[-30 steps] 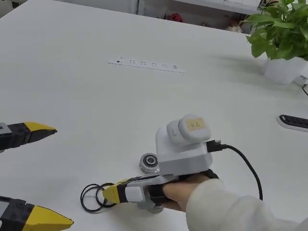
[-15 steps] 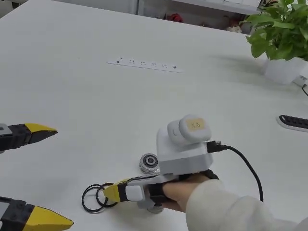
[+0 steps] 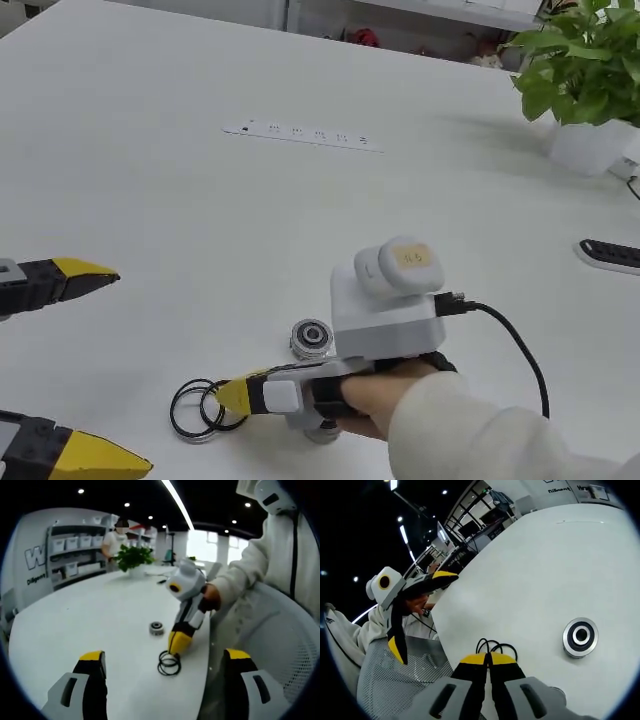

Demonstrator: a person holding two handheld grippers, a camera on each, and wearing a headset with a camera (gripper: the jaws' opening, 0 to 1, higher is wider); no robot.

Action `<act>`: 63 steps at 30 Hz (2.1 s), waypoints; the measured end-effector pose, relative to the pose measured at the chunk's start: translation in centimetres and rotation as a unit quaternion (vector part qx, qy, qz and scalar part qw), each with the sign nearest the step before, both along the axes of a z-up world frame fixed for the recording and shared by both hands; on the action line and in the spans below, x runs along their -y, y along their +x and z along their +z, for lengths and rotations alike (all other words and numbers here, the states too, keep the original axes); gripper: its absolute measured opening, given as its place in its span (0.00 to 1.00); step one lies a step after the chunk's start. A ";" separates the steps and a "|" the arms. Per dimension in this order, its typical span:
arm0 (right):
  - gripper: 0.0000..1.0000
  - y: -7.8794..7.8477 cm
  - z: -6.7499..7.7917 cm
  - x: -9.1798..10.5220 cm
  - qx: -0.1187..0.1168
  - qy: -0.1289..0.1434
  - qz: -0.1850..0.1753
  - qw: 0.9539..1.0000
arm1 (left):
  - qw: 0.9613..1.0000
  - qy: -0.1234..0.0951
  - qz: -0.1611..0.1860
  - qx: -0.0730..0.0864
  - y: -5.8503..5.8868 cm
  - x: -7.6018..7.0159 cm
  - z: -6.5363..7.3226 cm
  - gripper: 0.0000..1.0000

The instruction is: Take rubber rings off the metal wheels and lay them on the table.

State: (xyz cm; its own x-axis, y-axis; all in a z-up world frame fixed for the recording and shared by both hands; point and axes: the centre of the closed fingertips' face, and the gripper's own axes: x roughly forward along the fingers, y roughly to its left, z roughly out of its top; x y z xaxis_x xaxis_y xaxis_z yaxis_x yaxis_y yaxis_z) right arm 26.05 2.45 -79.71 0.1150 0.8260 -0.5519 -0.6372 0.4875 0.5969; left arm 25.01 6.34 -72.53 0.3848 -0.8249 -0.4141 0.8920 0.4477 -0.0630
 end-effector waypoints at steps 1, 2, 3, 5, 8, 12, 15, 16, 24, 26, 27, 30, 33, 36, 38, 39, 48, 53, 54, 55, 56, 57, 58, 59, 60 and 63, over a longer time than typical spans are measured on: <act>0.00 0.0 0.0 0.0 0.000 0.000 0.000 1.000 | 1.000 0.000 0.000 0.000 0.0 0.0 0.0 1.00; 0.00 0.0 -0.1 0.0 0.000 -0.001 -0.001 1.000 | 1.000 0.000 0.000 0.000 0.0 0.0 0.0 1.00; 0.00 0.0 -0.1 0.0 0.000 0.000 0.000 1.000 | 1.000 -0.001 0.000 0.000 0.0 0.0 0.0 1.00; 0.00 -0.1 -0.1 -0.1 -0.002 0.000 0.002 1.000 | 1.000 0.001 -0.001 0.000 0.0 0.0 0.0 0.99; 0.00 -0.3 0.1 -0.3 -0.006 0.007 0.005 1.000 | 1.000 0.001 0.000 -0.001 -0.1 0.0 0.0 0.99; 0.00 -0.3 0.4 -0.4 -0.003 0.013 0.007 1.000 | 1.000 0.003 0.000 -0.001 -0.1 0.0 0.0 0.99; 0.00 -0.1 0.4 -0.3 -0.004 0.012 0.002 1.000 | 1.000 0.005 0.000 -0.001 -0.1 0.1 -0.1 0.99; 0.00 -0.1 0.3 -0.2 -0.005 0.010 0.000 1.000 | 1.000 0.005 0.000 -0.001 -0.1 0.1 -0.1 0.99; 0.00 -0.3 0.6 -0.5 -0.005 0.018 0.006 1.000 | 1.000 0.005 0.000 -0.002 -0.1 0.1 -0.1 0.99; 0.00 -0.3 0.6 -0.5 -0.006 0.019 0.006 1.000 | 1.000 0.005 0.000 -0.002 -0.2 0.1 -0.1 0.99; 0.00 -0.3 0.6 -0.5 -0.006 0.020 0.006 1.000 | 1.000 0.005 0.000 -0.002 -0.1 0.1 -0.1 0.99; 0.00 -0.3 0.6 -0.5 -0.006 0.020 0.005 1.000 | 1.000 0.005 0.001 -0.002 -0.1 0.1 -0.1 0.99; 0.00 -0.5 0.4 -0.5 -0.010 0.016 0.007 1.000 | 1.000 0.006 0.001 -0.003 -0.1 0.1 -0.1 0.99; 0.00 -0.5 0.2 -0.5 -0.009 0.013 0.010 1.000 | 1.000 0.006 0.000 -0.004 -0.2 0.1 -0.2 0.99; 0.00 -0.5 0.1 -0.4 -0.009 0.010 0.010 1.000 | 1.000 0.007 0.000 -0.004 -0.2 0.1 -0.2 0.99; 0.00 -0.5 0.1 -0.4 -0.008 0.009 0.010 1.000 | 1.000 0.006 0.000 -0.004 -0.2 0.1 -0.2 0.99; 0.00 -0.2 -0.2 -0.2 0.005 -0.002 0.009 1.000 | 1.000 0.008 0.002 -0.004 -0.1 0.0 -0.3 0.98; 0.00 -0.2 -0.5 -0.2 0.010 -0.011 0.014 1.000 | 1.000 0.005 0.006 -0.005 0.0 -0.2 -0.3 0.97; 0.00 -0.2 -0.5 -0.2 0.011 -0.013 0.015 1.000 | 1.000 0.006 0.006 -0.006 0.0 -0.2 -0.3 0.97; 0.00 -0.2 -0.6 -0.2 0.013 -0.014 0.016 1.000 | 1.000 0.007 0.005 -0.005 0.0 -0.2 -0.3 0.97; 0.00 -0.2 -0.6 -0.2 0.014 -0.016 0.017 1.000 | 1.000 0.008 0.005 -0.005 0.0 -0.2 -0.3 0.97; 0.01 -0.2 -0.6 -0.1 0.015 -0.017 0.017 1.000 | 1.000 0.007 0.005 -0.005 0.0 -0.2 -0.3 0.97; 0.01 -0.2 -0.7 -0.1 0.016 -0.018 0.017 1.000 | 1.000 0.007 0.005 -0.006 0.0 -0.2 -0.3 0.97; 0.02 -0.1 -0.7 -0.1 0.018 -0.019 0.017 1.000 | 1.000 0.007 0.006 -0.006 0.0 -0.2 -0.4 0.97; 0.02 -0.1 -0.7 -0.1 0.020 -0.021 0.017 0.999 | 1.000 0.007 0.006 -0.007 0.0 -0.2 -0.4 0.97; 0.04 0.0 -0.7 0.0 0.027 -0.024 0.018 0.999 | 1.000 0.007 0.006 -0.007 0.1 -0.3 -0.5 0.96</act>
